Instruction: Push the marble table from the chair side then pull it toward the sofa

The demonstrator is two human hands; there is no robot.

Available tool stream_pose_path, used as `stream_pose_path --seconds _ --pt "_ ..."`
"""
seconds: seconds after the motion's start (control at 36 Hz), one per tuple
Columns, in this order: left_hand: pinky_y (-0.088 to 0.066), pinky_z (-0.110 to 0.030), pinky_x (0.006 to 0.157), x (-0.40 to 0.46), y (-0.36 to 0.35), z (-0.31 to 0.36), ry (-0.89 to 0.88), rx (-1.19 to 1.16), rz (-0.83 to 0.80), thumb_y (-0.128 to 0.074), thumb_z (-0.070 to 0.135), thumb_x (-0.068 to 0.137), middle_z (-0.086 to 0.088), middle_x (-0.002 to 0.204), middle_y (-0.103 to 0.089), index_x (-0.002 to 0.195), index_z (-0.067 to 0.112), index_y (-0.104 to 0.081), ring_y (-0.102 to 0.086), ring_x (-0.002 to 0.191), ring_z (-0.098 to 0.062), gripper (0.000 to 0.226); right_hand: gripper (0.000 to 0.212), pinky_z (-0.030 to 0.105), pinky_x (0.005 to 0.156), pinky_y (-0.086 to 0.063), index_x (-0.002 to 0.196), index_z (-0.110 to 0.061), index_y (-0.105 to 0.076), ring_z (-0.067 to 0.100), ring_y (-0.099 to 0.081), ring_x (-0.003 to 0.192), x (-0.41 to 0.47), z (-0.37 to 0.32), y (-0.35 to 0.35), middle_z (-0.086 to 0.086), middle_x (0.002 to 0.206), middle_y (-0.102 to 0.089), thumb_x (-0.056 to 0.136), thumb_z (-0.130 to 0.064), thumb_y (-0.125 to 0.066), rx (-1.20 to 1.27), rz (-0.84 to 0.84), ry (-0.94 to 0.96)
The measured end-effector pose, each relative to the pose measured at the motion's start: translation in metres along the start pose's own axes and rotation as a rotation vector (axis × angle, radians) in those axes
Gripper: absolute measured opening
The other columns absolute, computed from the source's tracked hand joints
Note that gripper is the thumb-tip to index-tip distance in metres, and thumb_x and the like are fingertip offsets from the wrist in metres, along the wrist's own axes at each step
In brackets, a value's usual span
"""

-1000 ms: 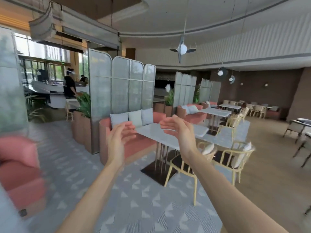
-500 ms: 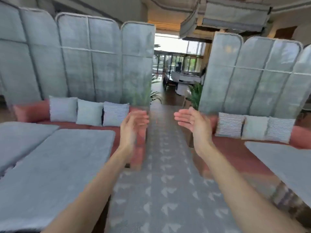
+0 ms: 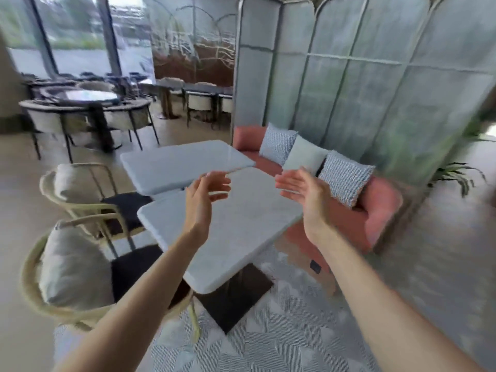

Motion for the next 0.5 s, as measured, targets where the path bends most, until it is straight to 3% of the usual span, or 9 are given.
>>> stream_pose_path --seconds 0.08,0.28,0.39,0.5 --pt "-0.055 -0.041 0.083 0.007 0.014 -0.038 0.039 0.054 0.129 -0.042 0.015 0.102 -0.009 0.089 -0.072 0.091 0.014 -0.071 -0.067 0.085 -0.024 0.031 0.032 0.034 0.077 -0.056 0.087 -0.007 -0.069 0.023 -0.072 0.079 0.029 0.046 -0.003 0.011 0.084 -0.075 0.103 -0.022 -0.045 -0.038 -0.107 -0.092" --pt "-0.053 -0.049 0.091 -0.002 0.032 -0.119 0.168 0.169 0.387 -0.043 0.017 0.102 -0.011 0.095 -0.071 0.097 0.008 -0.067 -0.066 0.09 -0.028 0.026 0.032 0.043 0.084 -0.052 0.084 -0.008 -0.069 0.031 -0.069 0.084 0.089 0.114 0.001 0.016 0.088 -0.074 0.103 -0.02 -0.047 -0.12 -0.292 -0.202" --pt "-0.055 -0.047 0.091 -0.011 0.044 -0.157 0.205 0.275 0.509 -0.045 0.017 0.101 -0.012 0.101 -0.072 0.096 0.013 -0.069 -0.068 0.099 -0.033 0.025 0.028 0.045 0.087 -0.054 0.088 -0.009 -0.07 0.03 -0.071 0.09 0.117 0.162 0.001 0.018 0.096 -0.075 0.103 -0.02 -0.048 -0.192 -0.435 -0.247" --pt "-0.053 -0.044 0.094 -0.014 0.055 -0.2 0.235 0.375 0.591 -0.049 0.024 0.1 -0.007 0.11 -0.071 0.105 0.013 -0.069 -0.066 0.107 -0.029 0.023 0.024 0.047 0.09 -0.054 0.09 -0.013 -0.07 0.03 -0.071 0.095 0.142 0.223 -0.005 0.014 0.1 -0.075 0.099 -0.028 -0.054 -0.264 -0.604 -0.258"
Point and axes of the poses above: each hand's wrist, its own x-axis towards the middle knuckle, its own y-axis out of the back of the hand, z = x × y, the point moved 9 cm from there along x, towards the middle knuckle
